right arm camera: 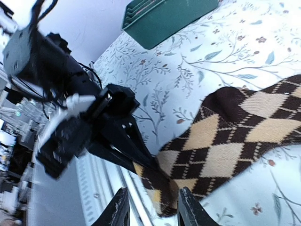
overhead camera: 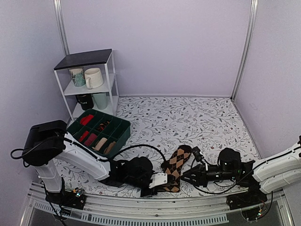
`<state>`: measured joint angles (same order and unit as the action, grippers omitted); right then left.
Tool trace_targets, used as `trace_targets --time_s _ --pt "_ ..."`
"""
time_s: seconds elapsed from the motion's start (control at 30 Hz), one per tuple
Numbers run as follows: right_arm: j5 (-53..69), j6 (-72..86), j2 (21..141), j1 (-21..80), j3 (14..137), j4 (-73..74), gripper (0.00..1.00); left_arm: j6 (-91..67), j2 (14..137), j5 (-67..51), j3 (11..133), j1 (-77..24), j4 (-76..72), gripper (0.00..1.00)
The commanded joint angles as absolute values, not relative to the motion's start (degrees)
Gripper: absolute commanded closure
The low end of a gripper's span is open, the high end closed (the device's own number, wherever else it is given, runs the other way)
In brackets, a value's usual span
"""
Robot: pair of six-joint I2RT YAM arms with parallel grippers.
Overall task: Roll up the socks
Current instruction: Roll the sock at the center of the board.
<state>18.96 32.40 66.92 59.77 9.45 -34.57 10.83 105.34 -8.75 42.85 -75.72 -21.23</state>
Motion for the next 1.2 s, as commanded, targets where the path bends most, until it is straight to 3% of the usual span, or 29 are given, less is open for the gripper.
trace_targets --time_s 0.0,0.37,0.97,1.17 --pt "8.75 23.08 63.76 64.5 4.12 -37.1 0.64 6.19 106.68 -13.62 43.98 -73.2 -9.24 1.0" --pt "-16.22 -0.07 75.02 82.82 6.77 -45.78 0.61 4.22 111.19 -19.65 47.31 -70.66 -3.53 1.0" --pt "-12.95 -3.63 88.57 84.64 10.22 -49.57 0.63 4.4 114.31 -22.43 47.06 -69.56 -2.88 1.0" --pt "-13.71 -2.28 91.11 84.64 10.74 -49.73 0.71 4.39 114.57 -22.67 47.02 -69.57 -3.2 1.0"
